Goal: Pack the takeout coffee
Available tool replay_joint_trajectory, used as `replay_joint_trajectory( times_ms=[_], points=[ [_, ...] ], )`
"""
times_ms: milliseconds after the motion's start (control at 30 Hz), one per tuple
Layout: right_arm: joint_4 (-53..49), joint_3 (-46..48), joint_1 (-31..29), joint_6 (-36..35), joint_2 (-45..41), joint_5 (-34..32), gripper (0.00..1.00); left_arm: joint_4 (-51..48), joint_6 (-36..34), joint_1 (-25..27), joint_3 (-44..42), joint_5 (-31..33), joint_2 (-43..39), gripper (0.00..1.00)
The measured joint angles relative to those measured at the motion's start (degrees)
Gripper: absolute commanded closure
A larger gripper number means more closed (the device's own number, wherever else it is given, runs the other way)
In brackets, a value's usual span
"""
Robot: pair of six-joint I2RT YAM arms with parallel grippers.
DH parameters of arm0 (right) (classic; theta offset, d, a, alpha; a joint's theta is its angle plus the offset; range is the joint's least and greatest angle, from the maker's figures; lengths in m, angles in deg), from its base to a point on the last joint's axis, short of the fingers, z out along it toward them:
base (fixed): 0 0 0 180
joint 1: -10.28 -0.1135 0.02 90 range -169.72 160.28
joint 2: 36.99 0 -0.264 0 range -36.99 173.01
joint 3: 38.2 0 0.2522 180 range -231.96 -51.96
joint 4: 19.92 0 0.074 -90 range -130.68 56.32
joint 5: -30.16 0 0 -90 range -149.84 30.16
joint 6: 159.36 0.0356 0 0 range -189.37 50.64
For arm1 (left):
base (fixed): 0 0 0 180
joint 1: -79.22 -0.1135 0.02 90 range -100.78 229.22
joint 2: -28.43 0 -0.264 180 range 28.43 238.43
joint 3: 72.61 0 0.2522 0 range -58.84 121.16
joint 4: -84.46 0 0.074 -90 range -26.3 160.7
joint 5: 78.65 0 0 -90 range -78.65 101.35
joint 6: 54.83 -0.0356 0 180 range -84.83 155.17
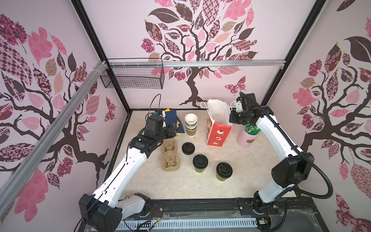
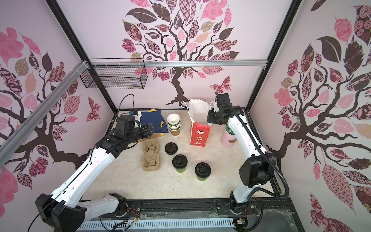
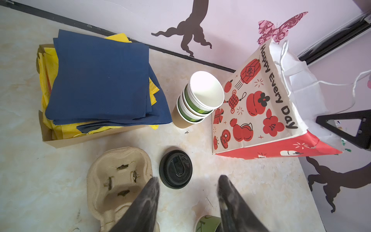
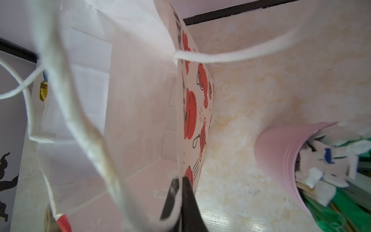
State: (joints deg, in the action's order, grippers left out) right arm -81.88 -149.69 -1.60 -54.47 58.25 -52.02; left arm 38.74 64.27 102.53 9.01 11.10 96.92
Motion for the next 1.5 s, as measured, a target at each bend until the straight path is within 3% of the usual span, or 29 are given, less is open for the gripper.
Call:
replay_joint_trajectory(
  times_ms=[300,500,633,967,1100,1400,1500],
  points=[
    [-0.2,0.0,0.0,-1.0,0.0,1.4,0.94,-0.3,0.2,0.0,-0.1,0.0,-0.3,0.49],
    [-1.9,-0.1,0.0,-1.1,0.0,1.3,0.68,-0.4,0.3,0.0,-0.2,0.0,-0.6,0.49],
    [-4.5,-1.7,0.0,-1.4,0.0,-0.1,0.57,-0.5,0.5,0.0,-0.2,0.2,-1.0,0.48],
    [-8.5,-12.0,-0.7,-0.5,-2.6,-3.3,0.53,-6.3,2.5,-0.5,-0.5,3.3,-2.6,0.45],
    [-10.6,-13.2,-6.7,1.1,-5.1,-4.1,0.54,-11.6,4.9,-4.8,-1.7,3.6,-3.9,0.45],
    [-9.8,-13.2,-31.6,6.4,-4.7,-4.4,0.53,-17.3,10.2,-21.4,-15.0,-3.1,-12.2,0.41],
    [-7.3,-12.5,-36.3,7.2,-2.2,-3.6,0.53,-18.0,12.3,-22.9,-18.9,-4.7,-13.3,0.39]
  ],
)
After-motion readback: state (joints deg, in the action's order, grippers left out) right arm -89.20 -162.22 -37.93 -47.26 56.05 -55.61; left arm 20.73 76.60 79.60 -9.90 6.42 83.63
